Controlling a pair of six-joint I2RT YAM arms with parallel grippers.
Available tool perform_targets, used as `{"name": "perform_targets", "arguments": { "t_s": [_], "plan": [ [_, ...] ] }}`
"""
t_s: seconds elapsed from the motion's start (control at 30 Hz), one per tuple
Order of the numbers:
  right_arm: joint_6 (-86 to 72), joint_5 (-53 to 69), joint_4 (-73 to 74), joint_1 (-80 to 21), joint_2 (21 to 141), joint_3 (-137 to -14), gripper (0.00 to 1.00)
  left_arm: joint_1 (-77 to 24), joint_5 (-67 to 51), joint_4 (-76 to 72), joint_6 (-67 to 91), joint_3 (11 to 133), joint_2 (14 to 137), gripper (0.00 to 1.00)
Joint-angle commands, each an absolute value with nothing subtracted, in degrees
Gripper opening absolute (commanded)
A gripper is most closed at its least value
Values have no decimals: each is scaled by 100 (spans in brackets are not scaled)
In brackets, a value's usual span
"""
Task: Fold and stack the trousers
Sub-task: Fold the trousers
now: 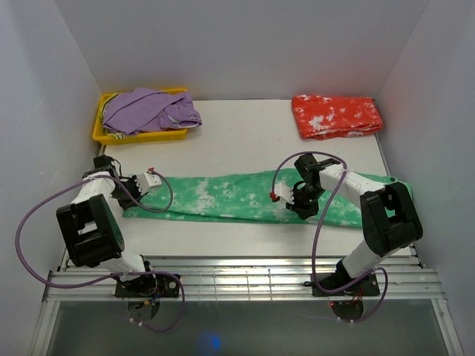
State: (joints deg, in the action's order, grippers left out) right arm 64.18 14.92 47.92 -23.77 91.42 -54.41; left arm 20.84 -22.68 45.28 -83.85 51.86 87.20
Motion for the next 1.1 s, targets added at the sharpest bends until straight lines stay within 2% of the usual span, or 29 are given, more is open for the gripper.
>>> {"name": "perform_targets", "arguments": {
  "t_s": [0.0,0.07,0.33,0.7,0.9,0.93,1.0,1.03,1.07],
  "plan": [
    [6355,1468,4737,-2399,8947,-5598,8,2065,-2328,4517,-8438,5352,8412,7],
    [6337,1433,4702,-2399,8912,-5607,8,2057,-2434,4910,-8394,5641,8219,0],
    [6231,1292,4667,-2206,8728,-5757,8,2057,-2426,5704,-8499,5582,7734,0],
    [6232,1169,4544,-2180,9113,-5625,8,2013,-2233,5010,-8139,4421,8384,1],
    [6267,1160,4587,-2180,9298,-5634,8,2039,-1811,4667,-7586,4526,8920,24],
    [6301,1204,4675,-2188,9342,-5651,19,2065,-1628,4597,-7568,4509,8956,30],
    [6302,1309,4912,-2188,9387,-5704,37,2223,-1451,4430,-7628,4509,9104,32],
    [6302,1318,4922,-2188,9352,-5695,51,2319,-1320,4395,-7786,4526,9158,34],
    [6284,1310,4931,-2180,9291,-5652,55,2442,-1301,4377,-7900,4579,9219,35]
  ]
}}
